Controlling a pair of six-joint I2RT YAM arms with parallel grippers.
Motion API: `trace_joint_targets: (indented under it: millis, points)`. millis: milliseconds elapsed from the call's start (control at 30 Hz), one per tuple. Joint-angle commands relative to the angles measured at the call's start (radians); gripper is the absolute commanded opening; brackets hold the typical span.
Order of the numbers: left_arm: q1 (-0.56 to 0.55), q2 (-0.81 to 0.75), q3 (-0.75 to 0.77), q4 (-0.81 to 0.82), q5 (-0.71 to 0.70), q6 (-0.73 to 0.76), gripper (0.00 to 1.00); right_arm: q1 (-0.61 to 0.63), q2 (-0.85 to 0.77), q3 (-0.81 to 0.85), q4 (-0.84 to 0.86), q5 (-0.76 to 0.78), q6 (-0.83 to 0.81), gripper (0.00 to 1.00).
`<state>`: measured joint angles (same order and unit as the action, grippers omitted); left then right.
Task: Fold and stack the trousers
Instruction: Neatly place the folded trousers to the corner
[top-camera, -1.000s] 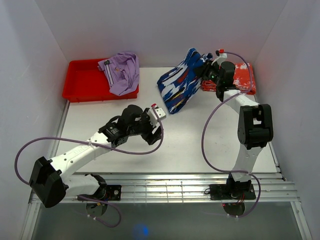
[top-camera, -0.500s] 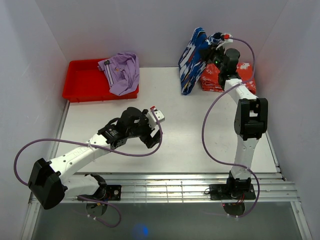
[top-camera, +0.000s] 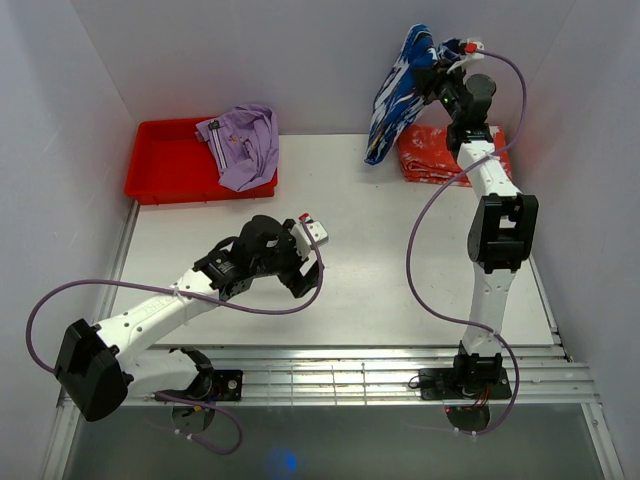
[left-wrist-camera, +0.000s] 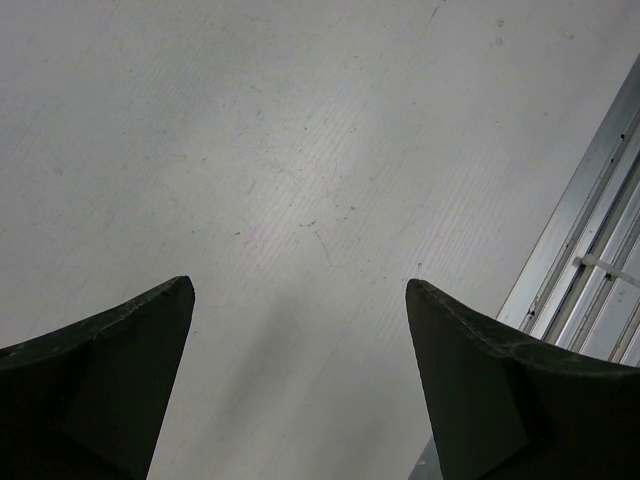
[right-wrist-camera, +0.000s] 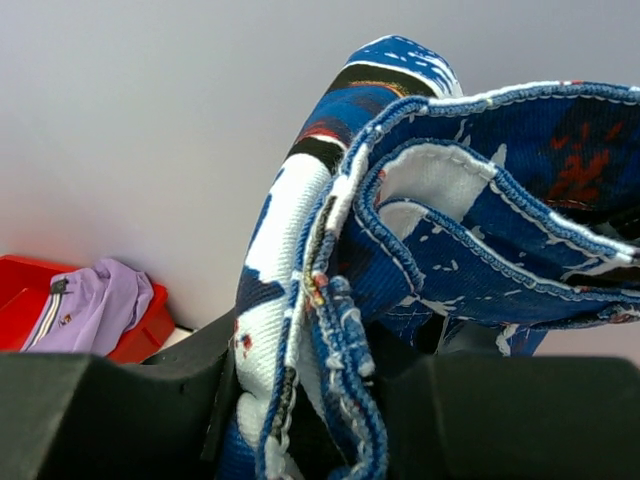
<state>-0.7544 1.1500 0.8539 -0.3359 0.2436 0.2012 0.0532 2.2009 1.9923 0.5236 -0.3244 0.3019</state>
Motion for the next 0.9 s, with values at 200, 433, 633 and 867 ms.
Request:
trace_joint_targets:
  millis: [200, 433, 633, 867]
  points:
    - [0.003, -0.027, -0.012, 0.001, 0.008, 0.001, 0.98, -0.095, -0.058, 0.060, 0.174, -0.047, -0.030, 0.08]
    - [0.003, -0.006, 0.000, 0.000, 0.011, 0.006, 0.98, -0.154, -0.122, -0.157, 0.269, -0.028, -0.052, 0.08]
    - [0.003, 0.010, 0.020, -0.025, 0.006, 0.017, 0.98, -0.197, -0.122, -0.317, 0.326, 0.010, -0.043, 0.08]
    - [0.003, 0.010, 0.017, -0.049, 0.002, 0.021, 0.98, -0.276, -0.106, -0.392, 0.291, 0.041, -0.063, 0.08]
